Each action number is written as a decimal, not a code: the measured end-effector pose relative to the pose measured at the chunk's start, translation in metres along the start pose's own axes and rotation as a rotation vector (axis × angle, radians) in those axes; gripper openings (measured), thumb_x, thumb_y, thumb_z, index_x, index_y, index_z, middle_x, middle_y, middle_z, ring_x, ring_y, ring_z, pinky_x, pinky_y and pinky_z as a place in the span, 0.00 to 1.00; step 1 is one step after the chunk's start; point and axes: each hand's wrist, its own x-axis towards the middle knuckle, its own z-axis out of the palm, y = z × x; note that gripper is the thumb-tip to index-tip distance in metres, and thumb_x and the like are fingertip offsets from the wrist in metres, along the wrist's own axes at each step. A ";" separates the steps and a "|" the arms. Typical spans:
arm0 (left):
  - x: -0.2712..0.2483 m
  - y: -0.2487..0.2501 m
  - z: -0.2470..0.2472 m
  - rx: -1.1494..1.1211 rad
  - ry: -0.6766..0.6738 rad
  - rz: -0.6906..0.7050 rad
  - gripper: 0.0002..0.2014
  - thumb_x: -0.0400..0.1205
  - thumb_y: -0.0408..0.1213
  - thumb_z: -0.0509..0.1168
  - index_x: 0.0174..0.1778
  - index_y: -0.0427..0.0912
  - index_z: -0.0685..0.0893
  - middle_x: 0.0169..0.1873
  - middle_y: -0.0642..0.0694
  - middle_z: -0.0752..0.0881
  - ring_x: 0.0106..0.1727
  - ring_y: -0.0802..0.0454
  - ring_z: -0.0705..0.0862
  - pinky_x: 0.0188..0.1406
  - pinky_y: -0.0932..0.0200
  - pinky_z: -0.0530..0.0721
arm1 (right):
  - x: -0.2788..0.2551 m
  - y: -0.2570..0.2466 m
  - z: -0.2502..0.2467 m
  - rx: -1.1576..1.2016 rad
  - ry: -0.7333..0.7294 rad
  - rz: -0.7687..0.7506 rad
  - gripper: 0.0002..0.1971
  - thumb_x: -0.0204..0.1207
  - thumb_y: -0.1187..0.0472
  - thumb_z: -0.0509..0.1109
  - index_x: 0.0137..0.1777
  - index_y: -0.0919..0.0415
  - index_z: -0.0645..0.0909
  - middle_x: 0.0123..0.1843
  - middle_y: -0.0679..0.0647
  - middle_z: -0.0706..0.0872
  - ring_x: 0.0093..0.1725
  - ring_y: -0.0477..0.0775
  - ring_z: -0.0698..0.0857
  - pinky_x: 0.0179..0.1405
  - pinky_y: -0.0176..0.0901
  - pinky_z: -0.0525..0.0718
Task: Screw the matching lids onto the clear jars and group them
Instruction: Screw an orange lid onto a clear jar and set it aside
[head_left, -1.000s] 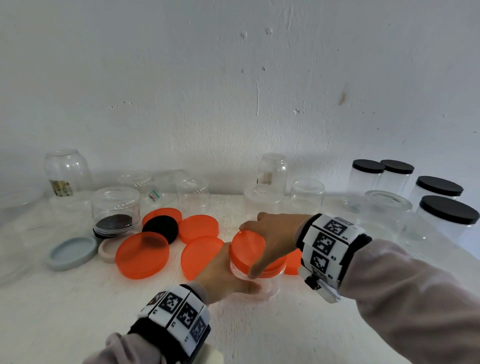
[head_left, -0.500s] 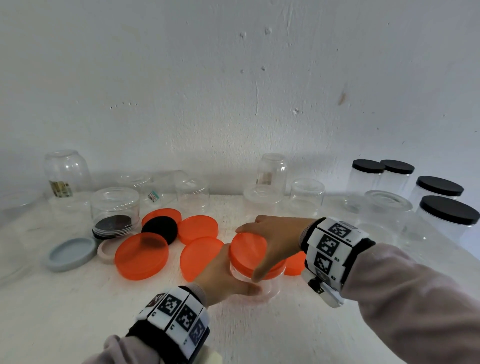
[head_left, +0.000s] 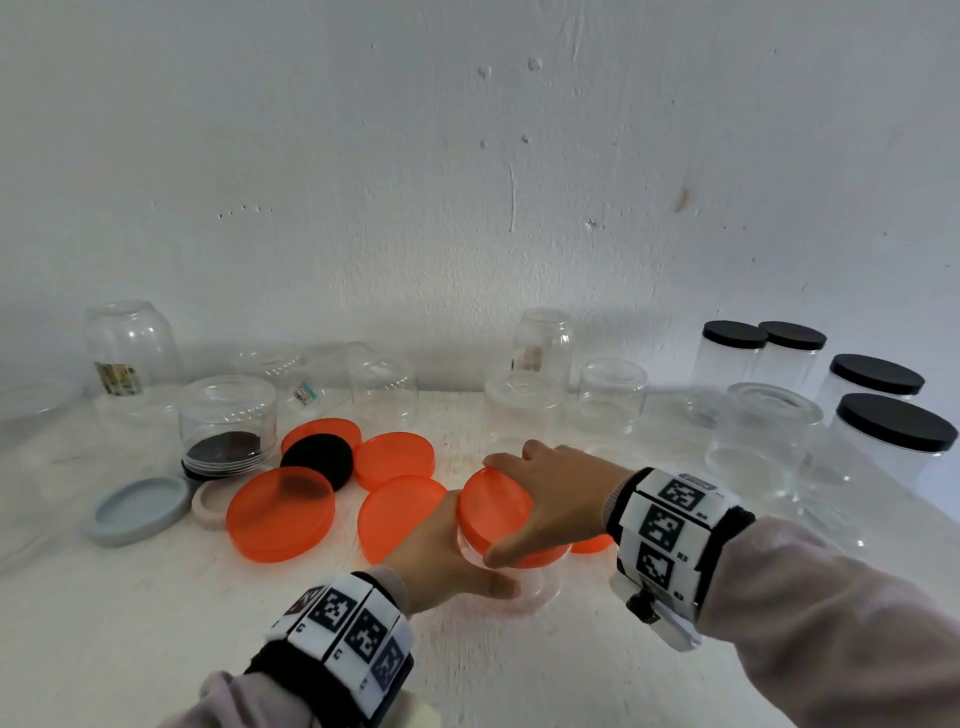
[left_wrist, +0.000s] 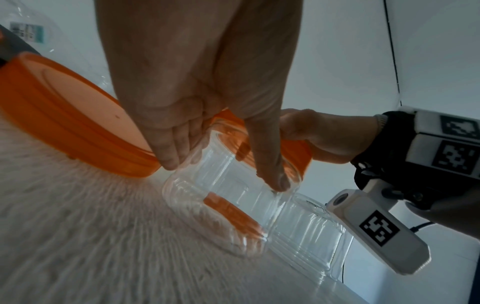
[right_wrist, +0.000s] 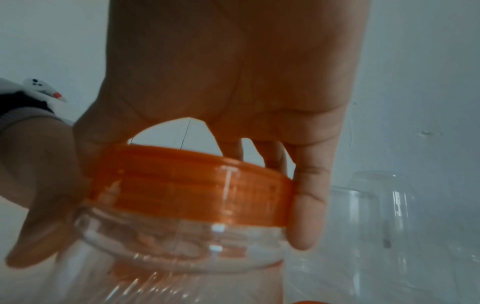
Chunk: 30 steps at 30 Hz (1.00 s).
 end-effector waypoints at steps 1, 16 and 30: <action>0.000 0.000 0.000 0.005 0.001 -0.005 0.45 0.62 0.43 0.84 0.69 0.61 0.63 0.58 0.65 0.76 0.57 0.63 0.75 0.54 0.64 0.73 | 0.000 0.000 0.000 -0.004 0.004 -0.001 0.54 0.53 0.21 0.66 0.79 0.38 0.52 0.72 0.49 0.68 0.68 0.56 0.71 0.50 0.47 0.71; 0.002 -0.004 0.000 -0.010 0.004 0.006 0.47 0.59 0.41 0.85 0.71 0.55 0.67 0.58 0.60 0.81 0.57 0.63 0.79 0.46 0.68 0.77 | -0.008 -0.015 0.020 -0.035 0.223 0.134 0.49 0.59 0.20 0.60 0.74 0.52 0.65 0.64 0.57 0.74 0.62 0.63 0.75 0.47 0.46 0.70; 0.004 -0.002 0.000 0.026 0.015 0.004 0.47 0.57 0.40 0.86 0.70 0.53 0.68 0.59 0.56 0.81 0.60 0.58 0.80 0.64 0.53 0.80 | -0.011 -0.008 0.013 0.026 0.141 0.088 0.52 0.55 0.19 0.64 0.76 0.49 0.63 0.65 0.53 0.74 0.59 0.56 0.76 0.48 0.45 0.73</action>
